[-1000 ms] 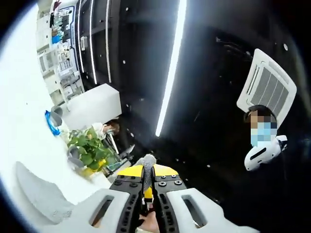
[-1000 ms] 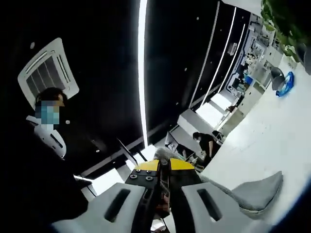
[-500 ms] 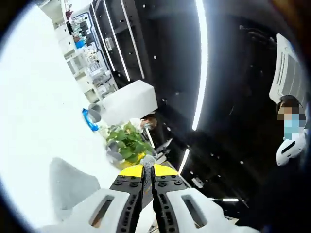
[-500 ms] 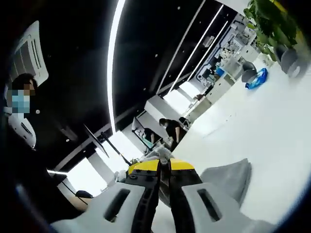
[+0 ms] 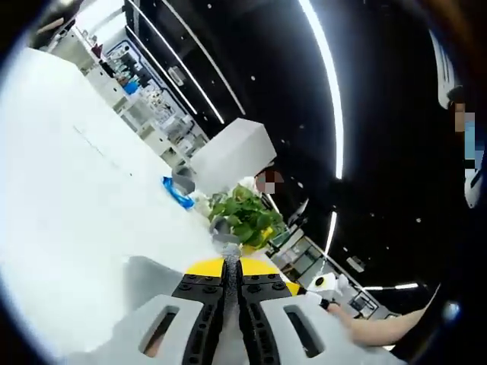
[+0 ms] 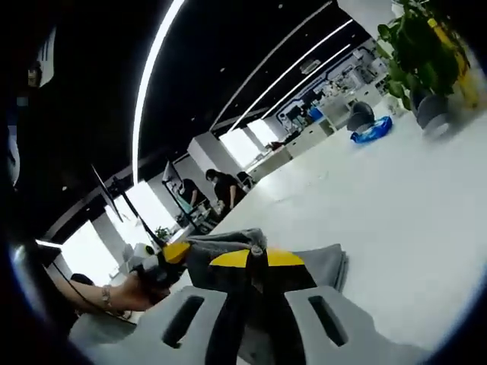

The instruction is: Fold the towel on the table until its edges align and the towel forms a compact rectangular stack.

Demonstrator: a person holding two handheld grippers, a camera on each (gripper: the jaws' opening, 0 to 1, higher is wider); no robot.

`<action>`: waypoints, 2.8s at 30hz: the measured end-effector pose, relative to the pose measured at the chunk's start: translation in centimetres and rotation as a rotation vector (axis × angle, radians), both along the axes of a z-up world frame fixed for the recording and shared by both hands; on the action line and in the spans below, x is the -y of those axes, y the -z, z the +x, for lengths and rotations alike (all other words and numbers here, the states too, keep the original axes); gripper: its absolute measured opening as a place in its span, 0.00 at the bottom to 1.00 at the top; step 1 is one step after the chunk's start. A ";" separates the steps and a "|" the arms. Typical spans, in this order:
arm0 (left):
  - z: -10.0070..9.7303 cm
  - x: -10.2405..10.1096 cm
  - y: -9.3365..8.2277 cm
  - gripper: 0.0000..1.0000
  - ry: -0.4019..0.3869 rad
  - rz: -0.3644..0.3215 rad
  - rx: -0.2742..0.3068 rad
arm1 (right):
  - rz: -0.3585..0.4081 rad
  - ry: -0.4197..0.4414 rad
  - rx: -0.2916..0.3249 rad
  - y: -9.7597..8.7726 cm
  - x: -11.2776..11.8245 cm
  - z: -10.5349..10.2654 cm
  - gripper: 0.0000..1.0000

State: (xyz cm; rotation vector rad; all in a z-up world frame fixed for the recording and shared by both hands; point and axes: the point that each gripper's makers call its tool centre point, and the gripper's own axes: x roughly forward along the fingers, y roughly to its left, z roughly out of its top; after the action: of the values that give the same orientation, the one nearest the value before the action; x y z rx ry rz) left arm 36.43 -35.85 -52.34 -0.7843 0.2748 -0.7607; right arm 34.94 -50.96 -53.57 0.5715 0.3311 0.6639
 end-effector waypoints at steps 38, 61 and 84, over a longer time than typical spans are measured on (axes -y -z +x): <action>5.8 1.3 -2.2 0.04 0.035 0.151 0.136 | 0.046 0.046 0.044 -2.4 1.6 4.7 0.02; 5.4 2.3 -5.8 0.04 0.068 0.107 0.192 | 0.064 0.068 0.100 -6.0 1.9 4.5 0.02; 13.2 4.0 7.9 0.05 0.137 0.478 0.047 | -0.220 0.089 -0.114 7.0 3.9 11.0 0.02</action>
State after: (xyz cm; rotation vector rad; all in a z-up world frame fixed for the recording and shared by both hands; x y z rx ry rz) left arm 49.64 -39.85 -60.23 -0.2975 0.4513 -0.7996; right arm 45.94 -54.91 -60.54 0.4118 0.4762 0.5021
